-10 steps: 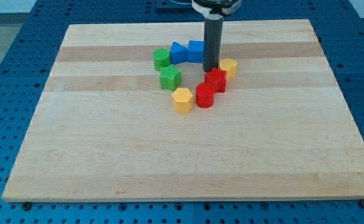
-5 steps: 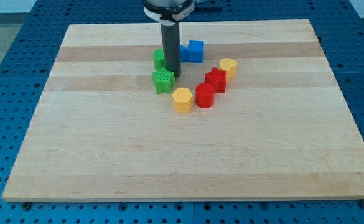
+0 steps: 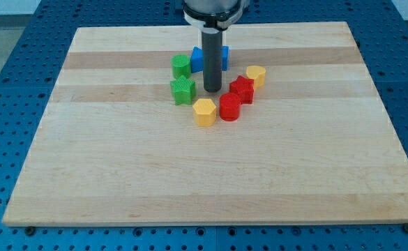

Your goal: Place green star and red star in a horizontal line

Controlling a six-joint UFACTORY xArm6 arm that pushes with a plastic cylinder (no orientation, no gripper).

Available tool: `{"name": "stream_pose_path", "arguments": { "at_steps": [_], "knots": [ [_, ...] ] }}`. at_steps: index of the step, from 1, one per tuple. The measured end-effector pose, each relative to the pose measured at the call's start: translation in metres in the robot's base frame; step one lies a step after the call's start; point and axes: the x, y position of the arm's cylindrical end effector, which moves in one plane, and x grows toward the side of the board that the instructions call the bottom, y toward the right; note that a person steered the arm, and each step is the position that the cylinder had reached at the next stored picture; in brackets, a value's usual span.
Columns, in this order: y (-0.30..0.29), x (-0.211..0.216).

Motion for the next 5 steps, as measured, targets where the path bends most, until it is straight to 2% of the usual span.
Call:
{"name": "stream_pose_path", "arguments": {
  "at_steps": [5],
  "knots": [
    [0.033,0.021]
  ]
}}
